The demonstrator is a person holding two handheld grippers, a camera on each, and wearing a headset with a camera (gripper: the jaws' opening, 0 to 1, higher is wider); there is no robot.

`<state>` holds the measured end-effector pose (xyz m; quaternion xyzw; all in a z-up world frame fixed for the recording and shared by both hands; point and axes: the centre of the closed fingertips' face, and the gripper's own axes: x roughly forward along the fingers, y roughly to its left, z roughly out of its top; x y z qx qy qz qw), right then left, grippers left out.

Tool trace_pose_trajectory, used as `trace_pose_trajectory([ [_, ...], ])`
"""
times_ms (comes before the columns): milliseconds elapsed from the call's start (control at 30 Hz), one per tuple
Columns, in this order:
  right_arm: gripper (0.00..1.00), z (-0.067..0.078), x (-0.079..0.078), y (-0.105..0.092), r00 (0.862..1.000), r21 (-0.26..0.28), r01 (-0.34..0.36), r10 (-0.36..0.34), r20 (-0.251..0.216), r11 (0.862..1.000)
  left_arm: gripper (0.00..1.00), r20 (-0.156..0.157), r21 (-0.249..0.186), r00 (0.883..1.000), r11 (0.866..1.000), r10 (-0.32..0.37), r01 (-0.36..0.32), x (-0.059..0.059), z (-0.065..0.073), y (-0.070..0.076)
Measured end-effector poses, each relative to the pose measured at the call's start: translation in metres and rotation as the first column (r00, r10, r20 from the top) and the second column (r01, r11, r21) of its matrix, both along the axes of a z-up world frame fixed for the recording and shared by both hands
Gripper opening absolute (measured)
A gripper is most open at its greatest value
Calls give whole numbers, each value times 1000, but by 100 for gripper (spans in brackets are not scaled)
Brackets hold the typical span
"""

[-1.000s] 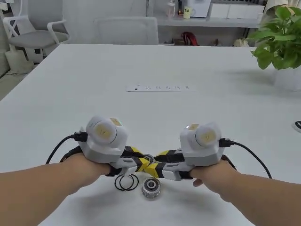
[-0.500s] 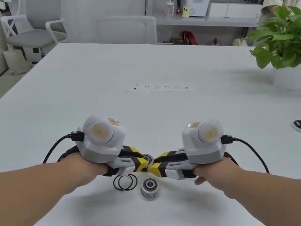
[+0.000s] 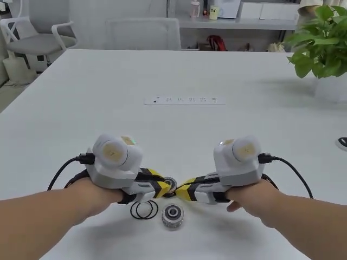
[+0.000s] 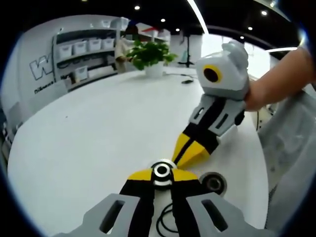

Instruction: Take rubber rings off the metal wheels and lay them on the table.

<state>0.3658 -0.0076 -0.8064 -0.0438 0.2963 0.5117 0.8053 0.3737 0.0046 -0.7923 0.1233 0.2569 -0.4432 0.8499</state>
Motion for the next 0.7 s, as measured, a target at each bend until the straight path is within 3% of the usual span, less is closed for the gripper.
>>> trace_pose_trajectory([
  [467, 0, 5, 5, -9, 993, 53, 89, -85, -76, 995, 11, -5, 11, 1000, 1000, -5, 5, -3, -1, -3],
  [567, 0, 11, 7, -8, 987, 106, 128, -117, -111, 986, 11, -3, 17, 1000, 1000, -8, 8, -3, -1, -3],
  [700, 0, 12, 8, -8, 983, 118, 149, -133, -128, 982, 11, 0, 19, 1000, 1000, -8, 8, -3, -1, -4],
])
